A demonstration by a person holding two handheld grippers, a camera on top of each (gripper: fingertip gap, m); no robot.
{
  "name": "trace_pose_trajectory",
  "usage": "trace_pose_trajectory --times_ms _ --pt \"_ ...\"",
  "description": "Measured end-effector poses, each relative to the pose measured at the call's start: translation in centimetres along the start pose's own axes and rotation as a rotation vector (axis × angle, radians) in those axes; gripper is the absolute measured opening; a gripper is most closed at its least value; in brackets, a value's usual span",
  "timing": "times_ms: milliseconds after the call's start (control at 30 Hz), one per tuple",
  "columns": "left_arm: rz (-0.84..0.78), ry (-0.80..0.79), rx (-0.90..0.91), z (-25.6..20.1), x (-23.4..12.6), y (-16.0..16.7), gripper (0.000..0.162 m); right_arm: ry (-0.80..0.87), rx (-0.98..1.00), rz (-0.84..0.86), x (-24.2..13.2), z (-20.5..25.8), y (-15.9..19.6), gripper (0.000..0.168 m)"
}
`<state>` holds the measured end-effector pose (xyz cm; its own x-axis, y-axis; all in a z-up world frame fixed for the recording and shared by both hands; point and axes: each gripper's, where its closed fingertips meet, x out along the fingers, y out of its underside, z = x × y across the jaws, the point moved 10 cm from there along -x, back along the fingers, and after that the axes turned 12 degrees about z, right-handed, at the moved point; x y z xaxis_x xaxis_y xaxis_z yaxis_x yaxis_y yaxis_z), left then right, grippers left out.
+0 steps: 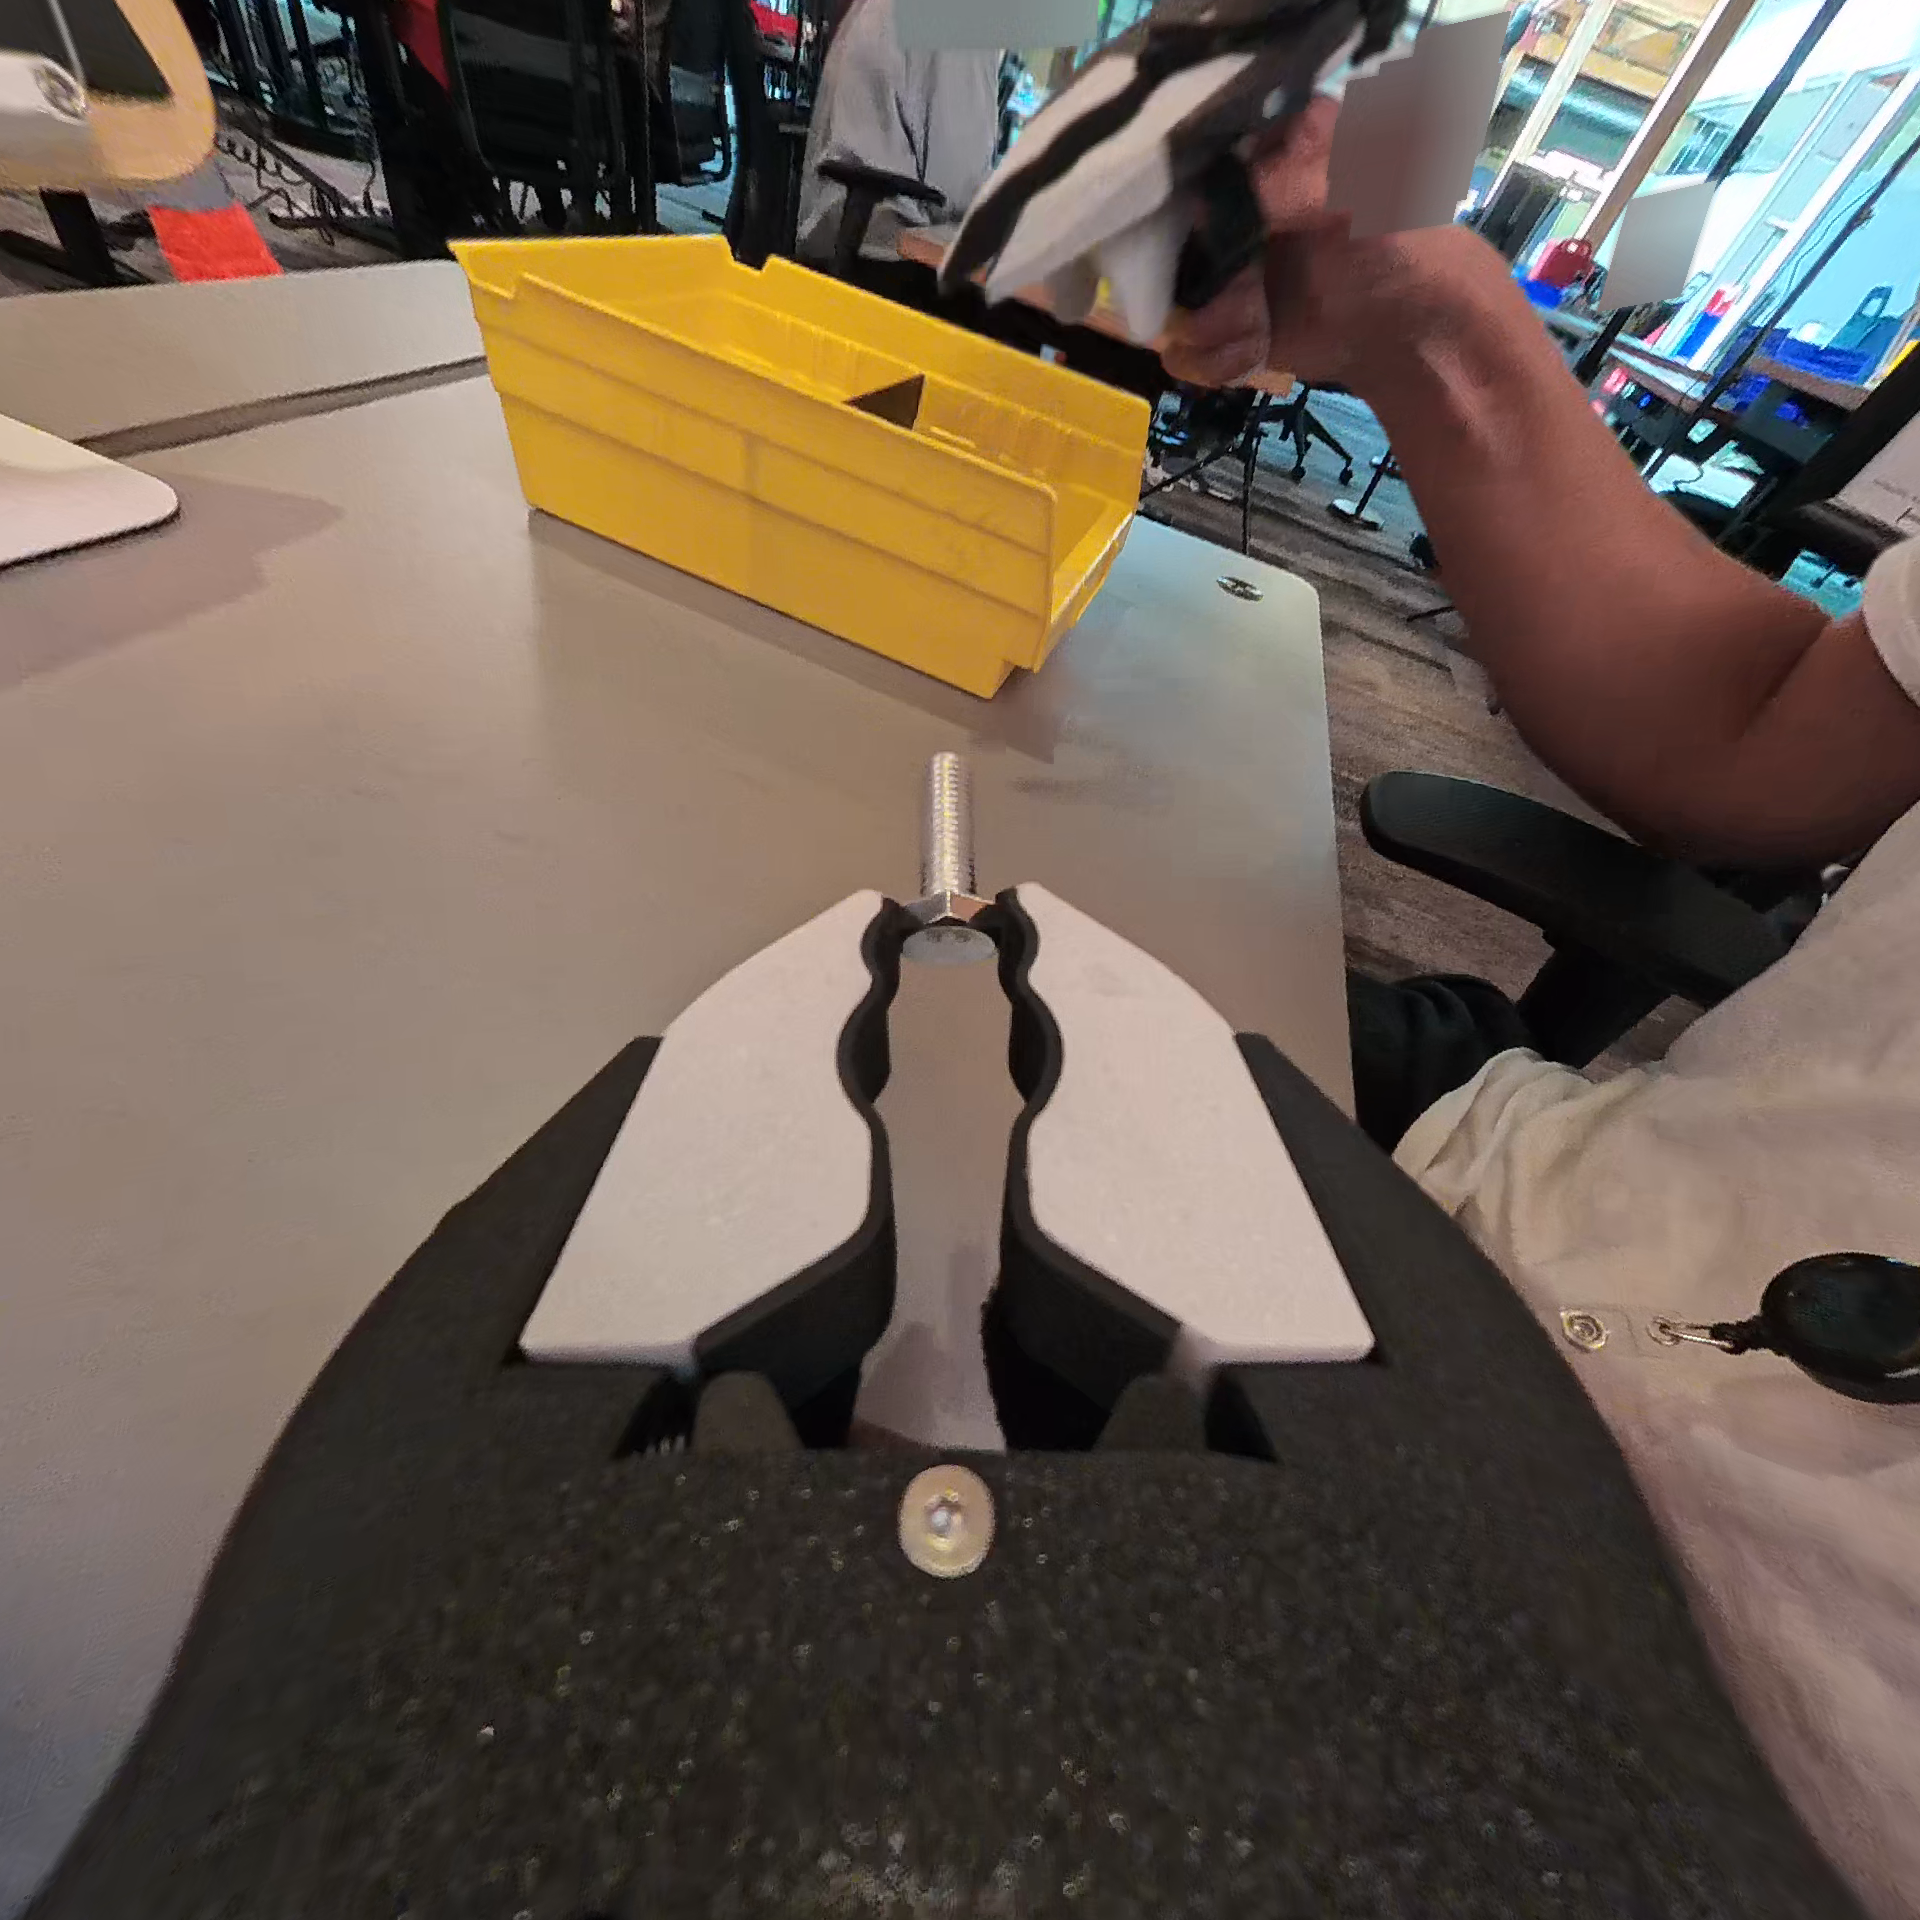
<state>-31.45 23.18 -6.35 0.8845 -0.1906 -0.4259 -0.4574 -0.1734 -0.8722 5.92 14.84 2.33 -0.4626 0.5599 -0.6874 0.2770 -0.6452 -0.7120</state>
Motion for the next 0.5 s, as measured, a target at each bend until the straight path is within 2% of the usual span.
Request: trace_pose_trajectory --times_ms 33,167,267,400,500 --pt "-0.009 0.016 0.002 -0.1 0.0 -0.1 0.018 -0.092 -0.053 -0.058 0.7 2.3 -1.1 0.028" --pt "-0.029 0.073 0.025 -0.6 0.0 -0.3 0.018 -0.366 -0.192 -0.058 7.2 9.7 -3.2 0.031" --pt "-0.034 0.094 0.043 -1.1 0.1 -0.4 0.018 -0.471 -0.227 0.01 11.3 12.2 -3.6 0.03" --pt "-0.046 0.108 0.044 -1.4 0.1 -0.5 0.018 -0.53 -0.237 0.019 13.4 13.5 -3.7 0.027" --pt "-0.051 0.118 0.041 -1.5 0.0 -0.4 0.018 -0.522 -0.248 -0.004 13.5 13.7 -3.7 0.011"
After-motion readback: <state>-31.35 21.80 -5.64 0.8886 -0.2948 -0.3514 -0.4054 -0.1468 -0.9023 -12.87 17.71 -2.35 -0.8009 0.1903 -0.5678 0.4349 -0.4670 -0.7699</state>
